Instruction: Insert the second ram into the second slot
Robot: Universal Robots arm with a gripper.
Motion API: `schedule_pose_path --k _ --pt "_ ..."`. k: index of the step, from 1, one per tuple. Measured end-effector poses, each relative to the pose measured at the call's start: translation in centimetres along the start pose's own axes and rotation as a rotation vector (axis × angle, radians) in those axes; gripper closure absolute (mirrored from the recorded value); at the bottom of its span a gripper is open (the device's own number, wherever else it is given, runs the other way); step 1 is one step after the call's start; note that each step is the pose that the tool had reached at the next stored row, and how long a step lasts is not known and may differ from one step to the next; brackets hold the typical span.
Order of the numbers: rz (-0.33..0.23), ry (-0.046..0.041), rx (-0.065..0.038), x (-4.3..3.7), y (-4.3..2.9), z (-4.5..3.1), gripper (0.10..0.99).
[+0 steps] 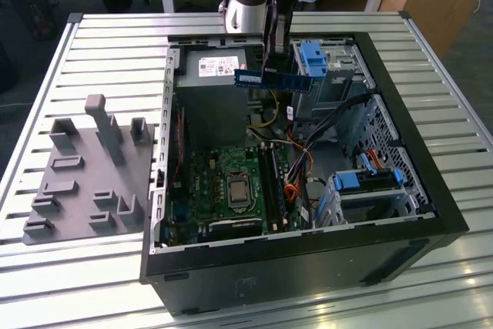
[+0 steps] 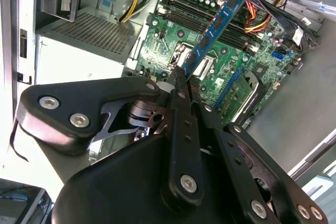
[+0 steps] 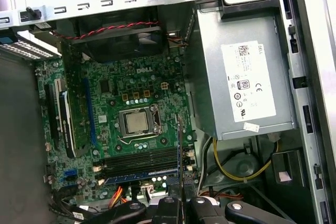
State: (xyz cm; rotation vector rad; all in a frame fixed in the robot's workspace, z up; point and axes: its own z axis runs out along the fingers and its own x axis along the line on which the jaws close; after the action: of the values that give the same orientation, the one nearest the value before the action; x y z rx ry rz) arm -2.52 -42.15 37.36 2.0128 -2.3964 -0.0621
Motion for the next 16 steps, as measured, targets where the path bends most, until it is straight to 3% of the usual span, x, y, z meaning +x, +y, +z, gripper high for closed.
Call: schedule_pose_path --k 16 --pt "0.038 -0.0015 0.001 0.00 0.00 0.00 0.949"
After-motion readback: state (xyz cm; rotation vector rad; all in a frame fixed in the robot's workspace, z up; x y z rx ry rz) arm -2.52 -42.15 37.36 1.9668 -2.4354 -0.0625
